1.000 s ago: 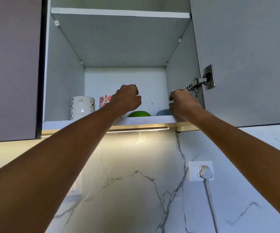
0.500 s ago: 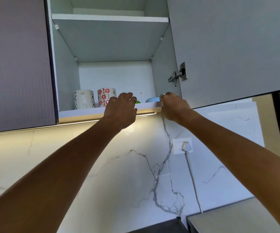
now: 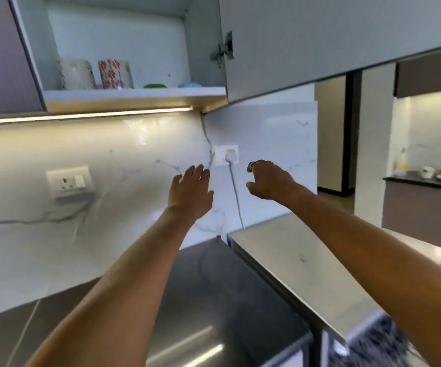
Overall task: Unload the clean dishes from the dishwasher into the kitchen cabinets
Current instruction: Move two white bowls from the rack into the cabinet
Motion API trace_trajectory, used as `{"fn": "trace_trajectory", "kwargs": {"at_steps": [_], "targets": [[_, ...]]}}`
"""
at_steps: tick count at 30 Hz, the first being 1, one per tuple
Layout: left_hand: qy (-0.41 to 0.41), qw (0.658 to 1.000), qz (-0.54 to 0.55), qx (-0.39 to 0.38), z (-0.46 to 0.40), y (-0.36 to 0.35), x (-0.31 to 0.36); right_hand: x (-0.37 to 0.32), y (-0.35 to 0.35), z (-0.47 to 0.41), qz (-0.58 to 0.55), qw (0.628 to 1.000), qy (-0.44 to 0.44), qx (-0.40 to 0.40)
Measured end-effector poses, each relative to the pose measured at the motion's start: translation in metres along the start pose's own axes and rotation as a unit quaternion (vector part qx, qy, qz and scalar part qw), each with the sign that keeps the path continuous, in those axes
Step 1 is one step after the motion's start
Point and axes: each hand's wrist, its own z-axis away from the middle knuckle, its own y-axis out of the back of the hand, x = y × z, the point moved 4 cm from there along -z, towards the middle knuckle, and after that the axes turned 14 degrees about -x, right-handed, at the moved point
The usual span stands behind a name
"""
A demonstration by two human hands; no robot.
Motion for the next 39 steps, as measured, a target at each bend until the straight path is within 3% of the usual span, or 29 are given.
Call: {"fn": "trace_trajectory", "kwargs": {"at_steps": [6,22,32,39], "targets": [[-0.058,0.991,0.053,-0.110,0.063,-0.079,0.080,0.070,-0.064,0.085,-0.062,0.991,-0.086,-0.081],[-0.310,0.927,0.079,-0.195,0.166,-0.131,0.339,0.264,-0.114,0.325,-0.166,0.919,-0.344,-0.093],[-0.385,0.886,0.009,-0.259,0.204,-0.184,0.426,0.334,-0.189,0.404,-0.331,0.854,-0.394,-0.079],[-0.388,0.872,0.048,-0.295,0.205,-0.253,0.513,0.405,-0.262,0.415,-0.359,0.830,-0.409,-0.122]]}}
